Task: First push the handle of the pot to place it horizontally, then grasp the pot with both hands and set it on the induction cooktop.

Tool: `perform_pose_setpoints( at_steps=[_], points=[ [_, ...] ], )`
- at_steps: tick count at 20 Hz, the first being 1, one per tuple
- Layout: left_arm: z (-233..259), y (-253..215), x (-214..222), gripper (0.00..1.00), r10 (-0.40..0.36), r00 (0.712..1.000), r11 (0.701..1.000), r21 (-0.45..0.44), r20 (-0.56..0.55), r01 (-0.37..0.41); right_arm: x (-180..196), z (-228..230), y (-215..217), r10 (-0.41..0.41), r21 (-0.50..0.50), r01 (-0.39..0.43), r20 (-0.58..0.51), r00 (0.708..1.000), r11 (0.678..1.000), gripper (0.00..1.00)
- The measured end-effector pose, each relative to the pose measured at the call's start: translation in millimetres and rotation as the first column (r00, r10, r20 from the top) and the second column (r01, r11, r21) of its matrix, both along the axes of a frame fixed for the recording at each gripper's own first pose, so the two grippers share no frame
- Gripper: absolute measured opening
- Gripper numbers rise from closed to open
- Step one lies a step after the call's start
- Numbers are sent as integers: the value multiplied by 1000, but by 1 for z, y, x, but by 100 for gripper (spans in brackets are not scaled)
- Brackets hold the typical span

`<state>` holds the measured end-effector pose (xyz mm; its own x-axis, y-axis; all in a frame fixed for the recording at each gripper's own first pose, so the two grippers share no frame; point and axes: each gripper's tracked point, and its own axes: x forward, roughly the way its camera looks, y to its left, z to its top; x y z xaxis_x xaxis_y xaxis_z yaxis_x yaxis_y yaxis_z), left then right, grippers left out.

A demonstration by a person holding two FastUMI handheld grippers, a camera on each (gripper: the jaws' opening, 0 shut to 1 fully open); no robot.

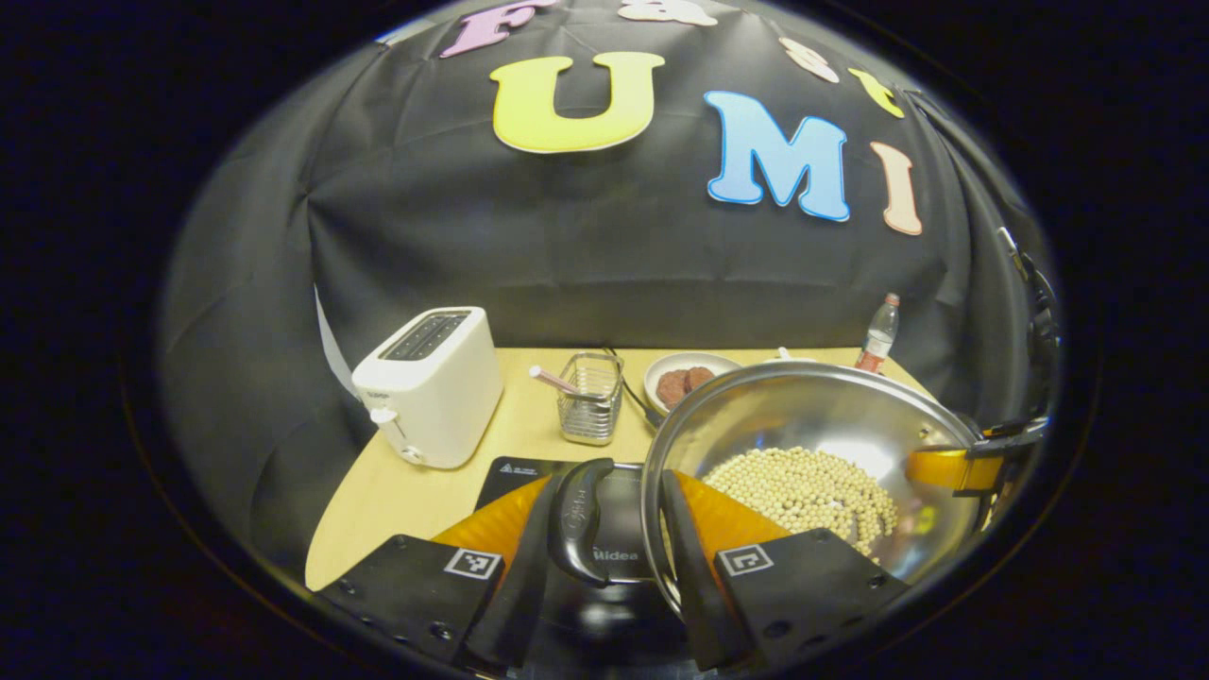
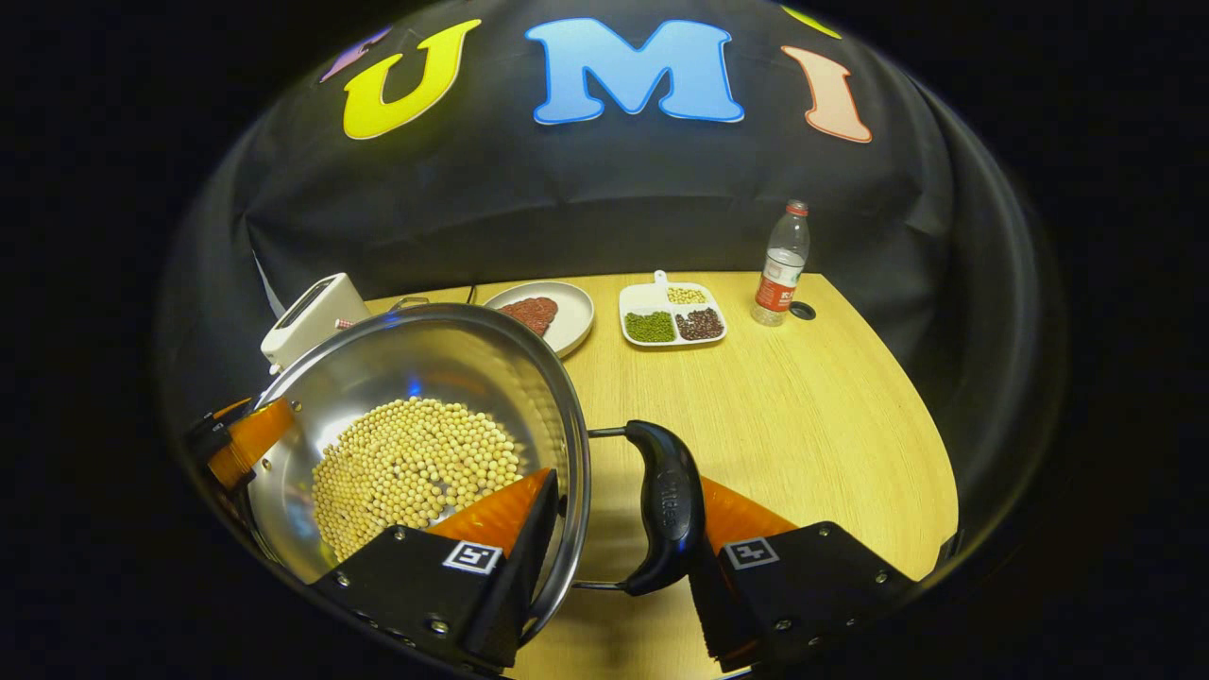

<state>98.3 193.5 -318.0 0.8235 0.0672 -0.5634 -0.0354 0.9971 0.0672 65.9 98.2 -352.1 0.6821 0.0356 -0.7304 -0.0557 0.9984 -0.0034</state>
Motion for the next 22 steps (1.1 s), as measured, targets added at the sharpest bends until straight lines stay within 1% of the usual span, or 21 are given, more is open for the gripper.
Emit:
perform_pose_setpoints(
  at_steps=[7, 8, 9, 10, 12, 15, 16, 17, 18, 20, 22],
  points=[
    [-14, 56, -15, 69, 40, 999, 999, -2, -9, -40, -3, -20, 50, 38, -5, -38, -18, 999, 999, 71],
    [-17, 64, -16, 65, 45, 999, 999, -3, -12, -46, -5, -23, 56, 41, -3, -41, -22, 999, 999, 71],
    [-18, 71, -17, 72, 48, 999, 999, -1, -12, -48, -4, -27, 62, 43, -2, -43, -24, 999, 999, 71],
    [-18, 77, -17, 69, 51, 999, 999, 1, -11, -51, -4, -29, 69, 44, 1, -44, -23, 999, 999, 71],
    [-20, 89, -16, 69, 56, 998, 998, 6, -9, -56, -4, -33, 80, 46, 7, -46, -22, 999, 999, 71],
    [-27, 105, -16, 69, 57, 998, 998, 8, -18, -56, -3, -44, 95, 46, 9, -46, -32, 998, 999, 71],
    [-32, 109, -16, 72, 54, 998, 999, 5, -25, -54, -3, -47, 98, 45, 6, -44, -35, 998, 999, 71],
    [-32, 107, -15, 72, 50, 998, 999, 6, -26, -50, -3, -51, 101, 41, 5, -41, -37, 998, 999, 71],
    [-33, 109, -14, 69, 46, 999, 999, 6, -28, -46, -4, -54, 104, 37, 3, -37, -37, 999, 999, 71],
    [-39, 115, -14, 69, 44, 999, 999, -3, -31, -44, -2, -58, 111, 29, 1, -29, -22, 999, 1000, 71],
    [-49, 133, -11, 69, 42, 999, 999, -2, -34, -42, -1, -64, 118, 23, 9, -22, -23, 999, 1000, 71]
  ],
)
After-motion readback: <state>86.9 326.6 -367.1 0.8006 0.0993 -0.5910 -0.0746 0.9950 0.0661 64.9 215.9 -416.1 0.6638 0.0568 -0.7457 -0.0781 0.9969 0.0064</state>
